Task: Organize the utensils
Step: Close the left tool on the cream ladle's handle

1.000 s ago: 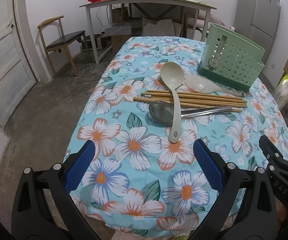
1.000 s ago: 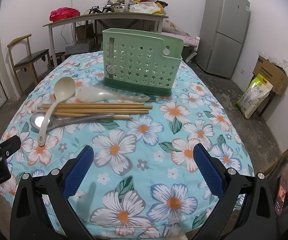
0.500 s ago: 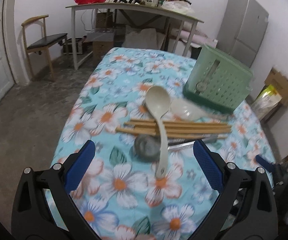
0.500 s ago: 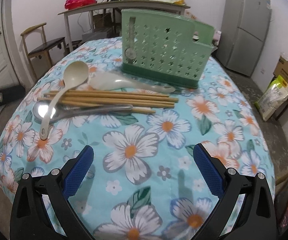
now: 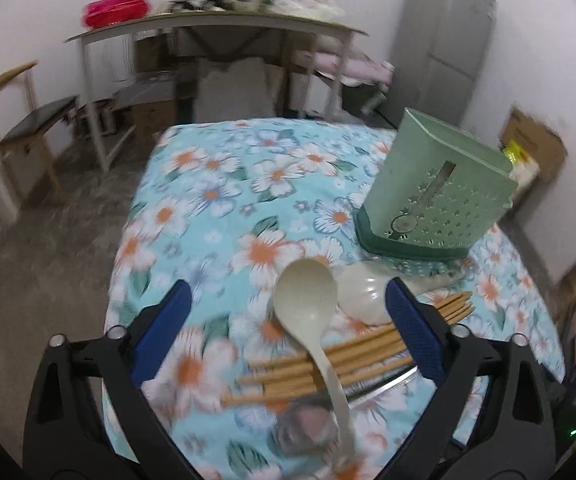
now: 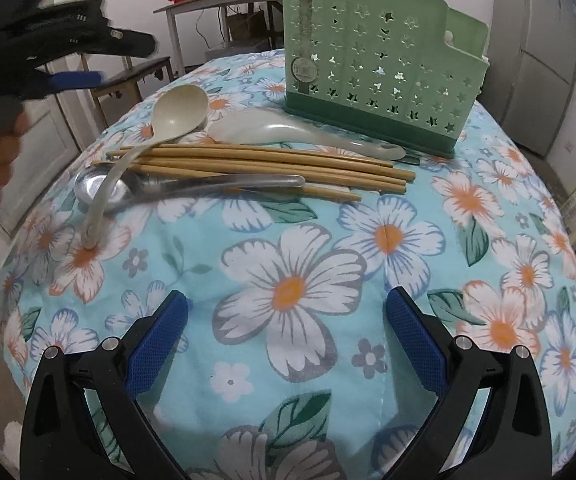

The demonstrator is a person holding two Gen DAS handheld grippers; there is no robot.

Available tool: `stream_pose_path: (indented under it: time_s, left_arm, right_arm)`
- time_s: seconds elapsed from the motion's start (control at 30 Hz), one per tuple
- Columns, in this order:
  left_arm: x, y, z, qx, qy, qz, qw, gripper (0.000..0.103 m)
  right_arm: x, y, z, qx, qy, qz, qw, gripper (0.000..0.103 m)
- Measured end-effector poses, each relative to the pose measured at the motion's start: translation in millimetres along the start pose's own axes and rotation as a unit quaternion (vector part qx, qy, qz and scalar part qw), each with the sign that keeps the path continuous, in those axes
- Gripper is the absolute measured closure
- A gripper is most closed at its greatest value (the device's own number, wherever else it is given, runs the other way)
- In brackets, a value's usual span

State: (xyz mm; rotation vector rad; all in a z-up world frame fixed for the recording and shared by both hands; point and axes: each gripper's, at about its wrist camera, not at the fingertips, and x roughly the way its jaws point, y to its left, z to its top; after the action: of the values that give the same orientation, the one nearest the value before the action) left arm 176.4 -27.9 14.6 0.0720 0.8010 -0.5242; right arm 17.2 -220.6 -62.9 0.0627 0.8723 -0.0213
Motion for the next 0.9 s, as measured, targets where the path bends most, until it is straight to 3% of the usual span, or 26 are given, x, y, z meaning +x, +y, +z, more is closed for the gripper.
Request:
stream_pose_path:
  time_s: [0.2, 0.43, 0.67, 0.9]
  left_arm:
    - [51.6, 1.6, 19.1, 0.069, 0.100, -0.040, 0.9918, 0.044]
    - [93.8, 11.4, 19.2, 0.064, 0.183, -0.077, 0.9781, 0.066]
    - [98.9, 15.2, 19.5, 0.045, 0.193, -0.097, 0.9753, 0.094]
    - [78.6, 12.5, 20.0, 0.044, 0.187, -0.097, 0.9766, 0.097]
  right_arm:
    - [-1.7, -0.5, -2.1, -0.003, -0.008, 0.008, 1.000, 0.006]
    - [-0.3, -1.2, -2.0, -0.005, -0.014, 0.014, 1.000, 0.006]
    - [0.5, -1.4, -2.2, -0.003, -0.016, 0.014, 1.000, 0.006]
    - [0.1, -0.6, -4.1, -0.002, -0.020, 0.012, 1.000, 0.006]
